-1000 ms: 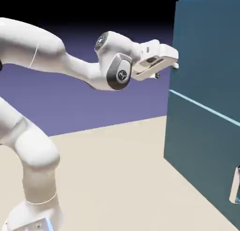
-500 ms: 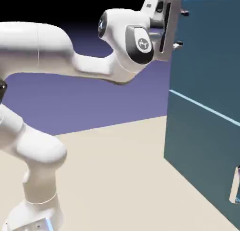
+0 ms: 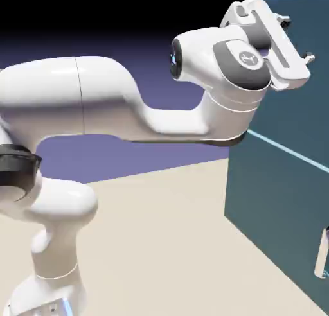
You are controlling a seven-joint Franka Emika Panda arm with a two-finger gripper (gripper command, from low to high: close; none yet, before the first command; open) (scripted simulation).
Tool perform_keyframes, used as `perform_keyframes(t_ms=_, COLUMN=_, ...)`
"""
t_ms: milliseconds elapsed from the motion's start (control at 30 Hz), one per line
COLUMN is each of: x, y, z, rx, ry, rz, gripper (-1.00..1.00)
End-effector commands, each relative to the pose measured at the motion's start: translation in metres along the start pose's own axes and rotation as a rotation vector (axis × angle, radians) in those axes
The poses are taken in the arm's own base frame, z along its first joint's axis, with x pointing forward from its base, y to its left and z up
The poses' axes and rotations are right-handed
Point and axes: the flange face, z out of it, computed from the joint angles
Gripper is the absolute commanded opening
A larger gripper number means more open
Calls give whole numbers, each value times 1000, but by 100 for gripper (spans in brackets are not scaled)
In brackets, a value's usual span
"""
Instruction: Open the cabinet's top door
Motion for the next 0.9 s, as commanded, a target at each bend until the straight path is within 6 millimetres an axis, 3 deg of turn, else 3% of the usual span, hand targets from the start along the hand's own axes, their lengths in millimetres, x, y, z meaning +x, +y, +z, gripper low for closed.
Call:
perform_keyframes(t_ms=0, x=-7, y=-8, z=3, rx=4, ry=-2, rz=-62, gripper=0)
perform_keyframes(t_ms=267, x=-54, y=-92, z=25, rx=82, ry=10, rz=-567, gripper=0)
perform_keyframes(t_ms=333, x=-56, y=-96, z=26, rx=87, ry=12, rz=-591, gripper=0)
perform_keyframes(t_ms=533, x=-57, y=-101, z=76, rx=87, ry=12, rz=-591, gripper=0)
perform_keyframes(t_ms=567, x=-57, y=-101, z=76, rx=87, ry=12, rz=-591, gripper=-100)
perform_keyframes(t_ms=867, x=-38, y=-93, z=25, rx=139, ry=-86, rz=-595, gripper=-100)
